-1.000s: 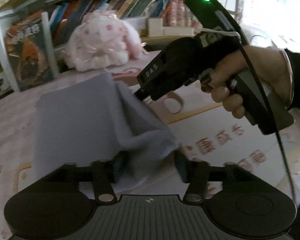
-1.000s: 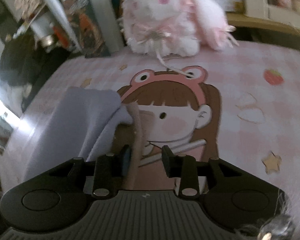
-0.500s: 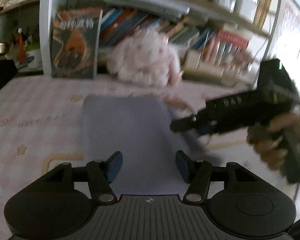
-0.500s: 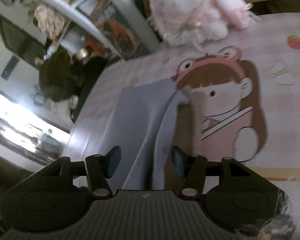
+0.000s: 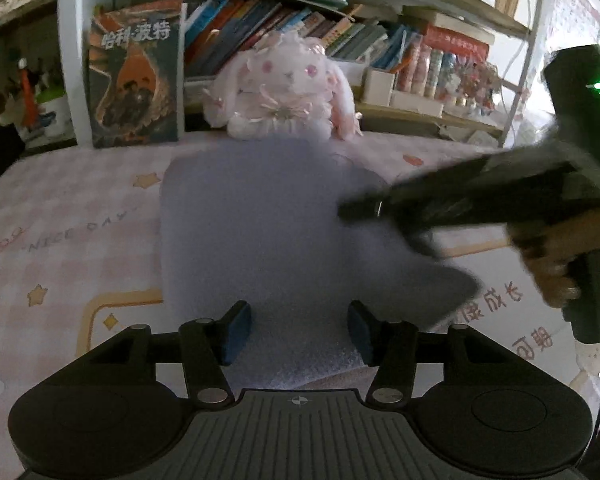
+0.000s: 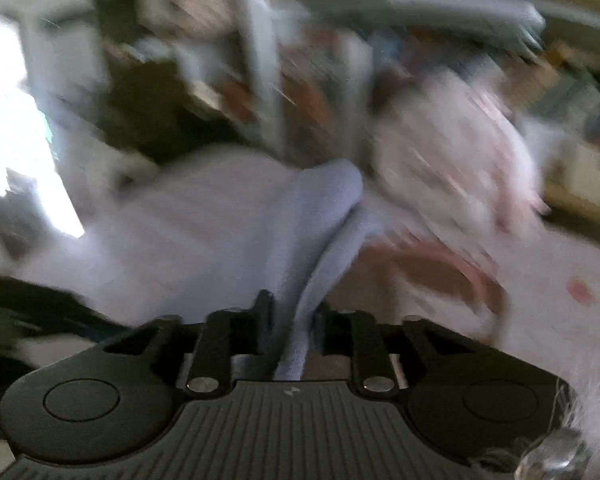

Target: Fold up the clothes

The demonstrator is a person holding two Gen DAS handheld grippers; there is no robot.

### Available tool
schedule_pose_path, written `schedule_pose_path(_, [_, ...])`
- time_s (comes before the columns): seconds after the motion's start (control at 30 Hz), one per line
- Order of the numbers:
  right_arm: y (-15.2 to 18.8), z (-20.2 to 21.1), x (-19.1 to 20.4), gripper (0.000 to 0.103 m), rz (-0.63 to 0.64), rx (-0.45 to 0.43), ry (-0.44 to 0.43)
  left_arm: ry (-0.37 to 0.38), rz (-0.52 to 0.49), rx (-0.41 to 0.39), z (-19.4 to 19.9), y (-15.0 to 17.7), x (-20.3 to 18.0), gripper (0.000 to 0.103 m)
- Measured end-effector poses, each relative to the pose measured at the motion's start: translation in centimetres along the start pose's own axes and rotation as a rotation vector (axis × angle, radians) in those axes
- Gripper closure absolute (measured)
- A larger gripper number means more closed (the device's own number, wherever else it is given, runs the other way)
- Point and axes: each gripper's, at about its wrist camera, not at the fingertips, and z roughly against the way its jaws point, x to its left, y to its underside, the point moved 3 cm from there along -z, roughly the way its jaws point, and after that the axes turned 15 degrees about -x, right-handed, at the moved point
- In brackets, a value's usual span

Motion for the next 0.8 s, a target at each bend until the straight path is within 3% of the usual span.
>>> schedule_pose_path(0.03, [0.6,-0.9,-0.8,0.063,-0.024,0.058,0.063,0.003,-0.017,0.006,0.0,0.0,-0.2,0.045])
schedule_pose_path(0.1, [0.5,-0.4,-1.7,0.060,-0.100,0.040,0.062,0.009,-0.026,0.006,0.1,-0.1,-0.2,0.044])
schedule_pose_path(0.2, [-0.3,0.6,-2.1,0.059,-0.100,0.017,0.091,0.011,-0.007,-0.014,0.8,-0.7,0.1,0.044])
schedule_pose_path(0.33, [-1.5,2.7,-2.6,0.059,-0.239,-0.051,0.028,0.027,0.069,-0.097,2.3,-2.4,1.4,0.044])
schedule_pose_path(0.43, [-1.6,2.4,-2.3,0.059,-0.303,-0.014,-0.009,0.026,0.089,-0.098,2.0,-2.7,2.1,0.045])
schedule_pose_path(0.57, [-0.6,1.2,-1.2,0.059,-0.282,0.059,-0.014,0.014,0.066,-0.054,0.7,-2.0,2.0,0.046])
schedule_pose_path(0.63, [0.2,0.7,-0.7,0.067,-0.250,0.099,-0.012,0.012,0.047,-0.024,0.1,-1.3,1.7,0.046])
schedule_pose_path(0.7, [1.0,0.2,-0.2,0.088,-0.218,0.140,-0.010,-0.007,-0.006,-0.009,-0.4,-0.7,1.1,0.046])
schedule_pose_path(0.8, [0.2,1.6,1.0,0.095,-0.152,0.063,-0.052,-0.027,-0.064,0.012,-0.7,-0.7,0.4,0.046])
